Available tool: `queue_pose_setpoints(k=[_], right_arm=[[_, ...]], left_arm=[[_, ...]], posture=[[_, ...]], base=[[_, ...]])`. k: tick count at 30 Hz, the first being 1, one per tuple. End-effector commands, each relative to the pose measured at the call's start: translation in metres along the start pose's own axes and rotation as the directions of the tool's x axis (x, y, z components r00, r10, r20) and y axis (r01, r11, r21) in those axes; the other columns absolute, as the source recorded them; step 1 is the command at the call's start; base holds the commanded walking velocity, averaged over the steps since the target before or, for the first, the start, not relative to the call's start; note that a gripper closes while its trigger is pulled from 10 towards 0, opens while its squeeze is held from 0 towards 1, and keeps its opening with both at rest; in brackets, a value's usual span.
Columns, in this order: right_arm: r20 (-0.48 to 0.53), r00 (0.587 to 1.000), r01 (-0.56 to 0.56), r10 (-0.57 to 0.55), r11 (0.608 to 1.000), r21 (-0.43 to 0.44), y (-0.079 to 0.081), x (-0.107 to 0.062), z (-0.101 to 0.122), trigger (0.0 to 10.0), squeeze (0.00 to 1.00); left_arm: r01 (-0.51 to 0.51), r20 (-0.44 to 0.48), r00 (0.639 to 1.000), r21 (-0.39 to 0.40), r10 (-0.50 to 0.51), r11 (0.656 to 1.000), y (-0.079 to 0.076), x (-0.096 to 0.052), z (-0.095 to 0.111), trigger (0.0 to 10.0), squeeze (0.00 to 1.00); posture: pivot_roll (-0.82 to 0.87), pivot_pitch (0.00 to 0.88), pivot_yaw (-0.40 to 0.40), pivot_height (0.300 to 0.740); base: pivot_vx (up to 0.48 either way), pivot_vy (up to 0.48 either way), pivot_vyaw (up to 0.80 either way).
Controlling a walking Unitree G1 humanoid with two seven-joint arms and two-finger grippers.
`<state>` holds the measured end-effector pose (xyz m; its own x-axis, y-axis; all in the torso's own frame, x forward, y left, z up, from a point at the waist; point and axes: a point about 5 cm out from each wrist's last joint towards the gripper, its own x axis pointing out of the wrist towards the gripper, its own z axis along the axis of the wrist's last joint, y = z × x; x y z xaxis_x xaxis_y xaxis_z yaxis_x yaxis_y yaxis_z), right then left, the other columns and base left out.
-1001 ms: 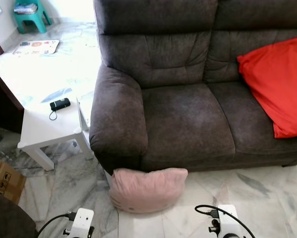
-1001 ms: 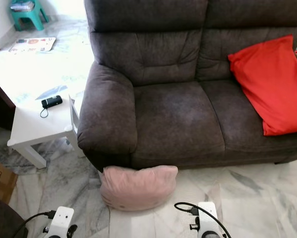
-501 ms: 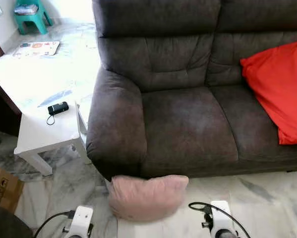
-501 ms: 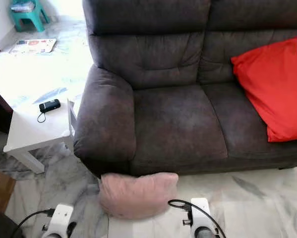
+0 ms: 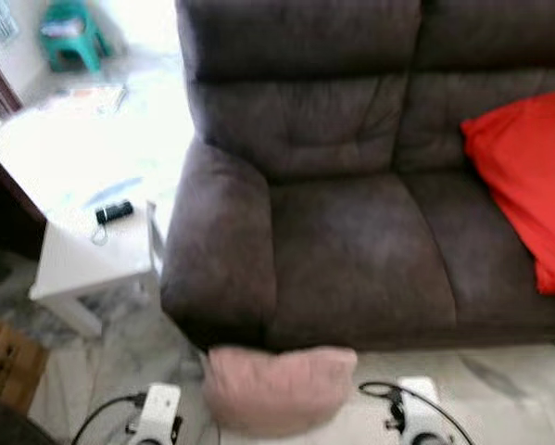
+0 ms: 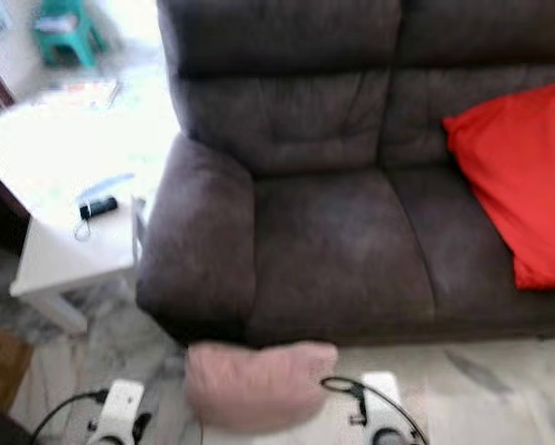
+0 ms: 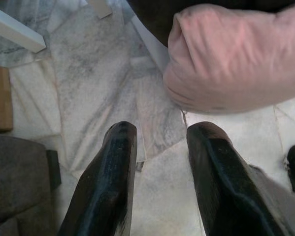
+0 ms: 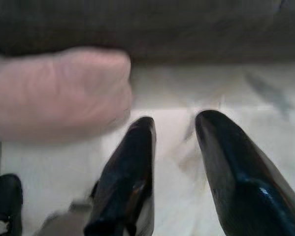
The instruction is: Move the pillow to the sofa from floor
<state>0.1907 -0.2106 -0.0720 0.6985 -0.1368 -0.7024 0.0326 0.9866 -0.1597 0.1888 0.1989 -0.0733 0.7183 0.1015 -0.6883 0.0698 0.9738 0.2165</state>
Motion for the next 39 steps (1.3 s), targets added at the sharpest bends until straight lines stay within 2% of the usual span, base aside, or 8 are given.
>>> queue_pose_setpoints(k=[1, 15, 19, 26, 32, 39], right_arm=[[-0.009, 1.000, -0.028, 0.029, 0.999, 0.018, 0.011, -0.001, -0.003, 10.0, 0.00], [0.000, 0.999, -0.034, 0.034, 0.999, 0.017, 0.015, -0.001, -0.002, 10.0, 0.00], [0.007, 0.999, -0.037, 0.036, 0.999, 0.017, 0.015, -0.001, -0.001, 10.0, 0.00], [0.038, 0.998, -0.056, 0.055, 0.998, 0.016, 0.018, 0.000, 0.005, 10.0, 0.00], [0.036, 0.994, -0.100, 0.099, 0.995, 0.026, 0.024, -0.001, 0.004, 10.0, 0.00], [-0.006, 0.994, -0.110, 0.110, 0.994, 0.029, 0.021, -0.003, -0.007, 10.0, 0.00]], left_arm=[[-0.018, -0.028, 0.999, 0.008, 0.018, 1.000, 0.007, -0.002, -0.008, 10.0, 0.00], [-0.020, -0.030, 0.999, -0.014, 0.020, 1.000, 0.007, -0.002, -0.008, 10.0, 0.00], [-0.001, -0.029, 1.000, -0.046, 0.000, 0.999, 0.005, -0.002, -0.008, 10.0, 0.00], [-0.097, -0.021, 0.995, -0.154, 0.095, 0.983, 0.018, -0.002, -0.006, 10.0, 0.00], [-0.114, -0.044, 0.993, -0.318, 0.106, 0.941, 0.022, -0.003, -0.009, 10.0, 0.00], [-0.101, -0.043, 0.995, -0.324, 0.092, 0.941, 0.022, -0.004, -0.012, 10.0, 0.00]], posture=[[-0.01, 0.094, -0.011, 0.740], [-0.01, 0.095, -0.013, 0.740], [-0.01, 0.095, -0.014, 0.740], [-0.01, 0.093, -0.015, 0.740], [-0.01, 0.087, -0.017, 0.740], [-0.01, 0.080, -0.020, 0.740]], base=[[0.251, 0.000, 0.00], [0.249, 0.000, 0.00], [0.000, 0.000, 0.00], [0.000, 0.000, 0.00], [0.000, 0.000, 0.00], [0.000, 0.000, 0.00]])
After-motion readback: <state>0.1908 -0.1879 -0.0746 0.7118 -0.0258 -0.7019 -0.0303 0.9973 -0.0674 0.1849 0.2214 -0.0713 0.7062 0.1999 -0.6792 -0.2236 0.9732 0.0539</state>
